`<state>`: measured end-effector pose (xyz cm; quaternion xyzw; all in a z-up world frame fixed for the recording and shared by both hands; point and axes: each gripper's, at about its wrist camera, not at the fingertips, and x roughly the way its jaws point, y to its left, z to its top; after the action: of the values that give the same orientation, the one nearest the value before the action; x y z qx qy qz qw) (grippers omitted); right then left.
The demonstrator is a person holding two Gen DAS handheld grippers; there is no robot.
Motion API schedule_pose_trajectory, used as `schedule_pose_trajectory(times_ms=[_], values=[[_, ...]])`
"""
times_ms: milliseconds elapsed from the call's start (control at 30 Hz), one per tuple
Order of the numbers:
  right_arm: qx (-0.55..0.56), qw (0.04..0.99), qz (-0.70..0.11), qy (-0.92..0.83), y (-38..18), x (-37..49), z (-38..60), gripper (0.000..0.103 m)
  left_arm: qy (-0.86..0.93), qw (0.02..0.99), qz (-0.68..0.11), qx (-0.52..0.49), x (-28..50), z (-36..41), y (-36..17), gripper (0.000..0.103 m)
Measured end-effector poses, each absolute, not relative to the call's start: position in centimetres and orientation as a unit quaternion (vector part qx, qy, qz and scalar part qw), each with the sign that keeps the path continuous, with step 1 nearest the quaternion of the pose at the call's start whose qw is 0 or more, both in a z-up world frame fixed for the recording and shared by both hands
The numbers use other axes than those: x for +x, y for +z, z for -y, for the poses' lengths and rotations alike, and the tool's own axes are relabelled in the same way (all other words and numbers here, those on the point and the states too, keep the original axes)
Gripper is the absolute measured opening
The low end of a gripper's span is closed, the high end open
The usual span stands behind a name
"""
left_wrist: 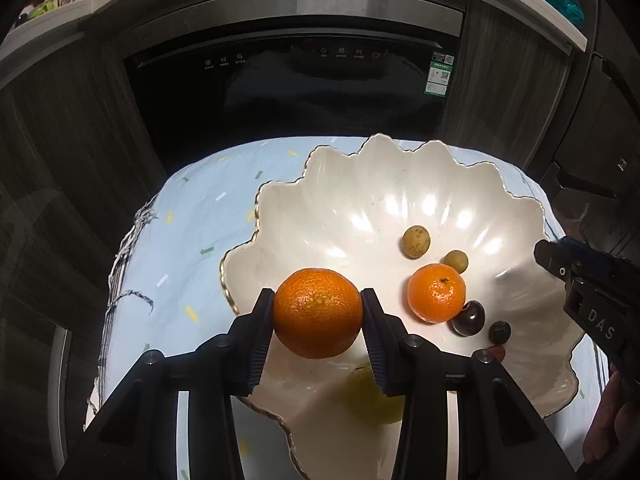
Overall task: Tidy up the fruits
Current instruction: 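Carry both fruits over the white bowl and open both tools to drop them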
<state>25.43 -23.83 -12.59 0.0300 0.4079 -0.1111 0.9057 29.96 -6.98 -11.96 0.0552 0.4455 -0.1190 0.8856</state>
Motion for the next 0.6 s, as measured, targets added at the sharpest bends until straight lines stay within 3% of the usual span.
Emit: schedule_pose_trajectory(times_ms=[67, 133, 300, 467, 600], values=[[0.029, 0.907, -0.403, -0.117, -12.4, 25.3, 23.9, 0.056, -0.119, 0.888, -0.441, 0.053, 29.8, 7.0, -11.8, 0.056], [0.03, 0.911, -0.395, -0.118, -12.0, 25.2, 24.0, 0.062, -0.11, 0.895, -0.428, 0.058, 29.5, 7.0, -11.4, 0.068], [0.024, 0.914, -0.386, -0.121, -11.2, 24.9, 23.9, 0.066, -0.101, 0.904, -0.411, 0.059, 29.2, 6.7, -10.2, 0.07], [0.028, 0.917, -0.377, -0.128, -10.2, 24.1, 23.9, 0.076, -0.092, 0.913, -0.393, 0.058, 28.5, 6.3, -8.9, 0.088], [0.031, 0.918, -0.374, -0.125, -9.6, 23.4, 23.7, 0.078, -0.089, 0.916, -0.387, 0.052, 27.6, 5.8, -7.8, 0.094]])
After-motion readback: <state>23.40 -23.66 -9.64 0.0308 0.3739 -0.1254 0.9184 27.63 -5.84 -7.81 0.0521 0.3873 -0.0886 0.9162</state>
